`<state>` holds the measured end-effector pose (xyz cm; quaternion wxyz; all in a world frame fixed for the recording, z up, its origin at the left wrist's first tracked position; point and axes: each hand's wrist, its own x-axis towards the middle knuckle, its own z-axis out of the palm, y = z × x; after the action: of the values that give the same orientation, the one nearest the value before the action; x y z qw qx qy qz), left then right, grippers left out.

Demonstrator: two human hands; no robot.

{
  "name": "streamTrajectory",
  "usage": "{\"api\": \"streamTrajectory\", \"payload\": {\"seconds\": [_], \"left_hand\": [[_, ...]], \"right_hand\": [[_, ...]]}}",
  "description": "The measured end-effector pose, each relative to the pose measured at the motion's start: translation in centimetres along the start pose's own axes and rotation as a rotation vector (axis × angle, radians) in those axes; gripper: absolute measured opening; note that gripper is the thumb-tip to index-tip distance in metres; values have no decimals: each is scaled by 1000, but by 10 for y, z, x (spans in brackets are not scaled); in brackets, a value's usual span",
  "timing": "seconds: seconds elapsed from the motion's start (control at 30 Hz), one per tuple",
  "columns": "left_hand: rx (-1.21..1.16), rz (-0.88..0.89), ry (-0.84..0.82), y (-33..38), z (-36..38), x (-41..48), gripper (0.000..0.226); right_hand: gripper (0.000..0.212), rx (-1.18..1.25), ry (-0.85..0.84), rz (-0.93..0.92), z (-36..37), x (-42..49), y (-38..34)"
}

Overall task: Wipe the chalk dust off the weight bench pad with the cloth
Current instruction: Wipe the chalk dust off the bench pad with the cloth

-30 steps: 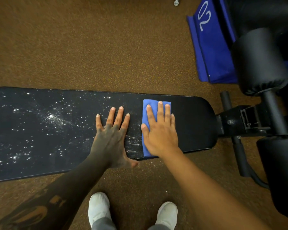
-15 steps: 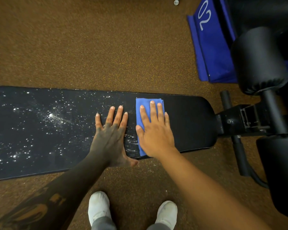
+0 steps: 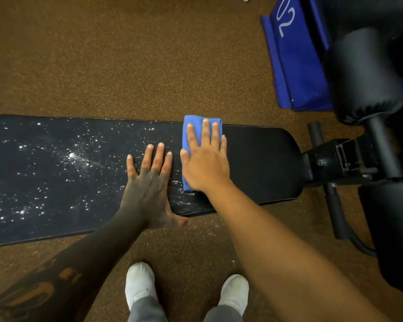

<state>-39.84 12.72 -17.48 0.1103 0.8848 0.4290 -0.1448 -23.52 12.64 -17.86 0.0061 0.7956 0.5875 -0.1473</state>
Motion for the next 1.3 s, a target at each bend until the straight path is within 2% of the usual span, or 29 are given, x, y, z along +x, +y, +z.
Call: {"api": "streamTrajectory", "payload": {"seconds": [0.23,0.33,0.47,0.6,0.73,0.9,1.07,1.3], "left_hand": [[-9,13,1,-6,1,-4,159],[-3,19,-6,-7,-1,-4,160],[42,43,-2,-15,0,-3,160],[41,70,-6,-27,-1,-6,161],[5,85,-17,-30,-4,-5,162],[29,89,-24,-30,-6,-5,164],[54,76,-17,-29,-6,-6,164],[35,50,-17,-27,-3,-8,163]], "right_hand": [[64,-12,0,-86,12,-56,19],[62,-19,-12,5,9,-55,31],[64,-6,35,86,14,-53,5],[64,2,-1,15,19,-70,-13],[62,-10,-22,-67,24,-97,-2],[61,-48,-3,87,13,-86,37],[62,-4,23,174,12,-56,17],[67,-26,-56,-19,19,-92,-5]]}}
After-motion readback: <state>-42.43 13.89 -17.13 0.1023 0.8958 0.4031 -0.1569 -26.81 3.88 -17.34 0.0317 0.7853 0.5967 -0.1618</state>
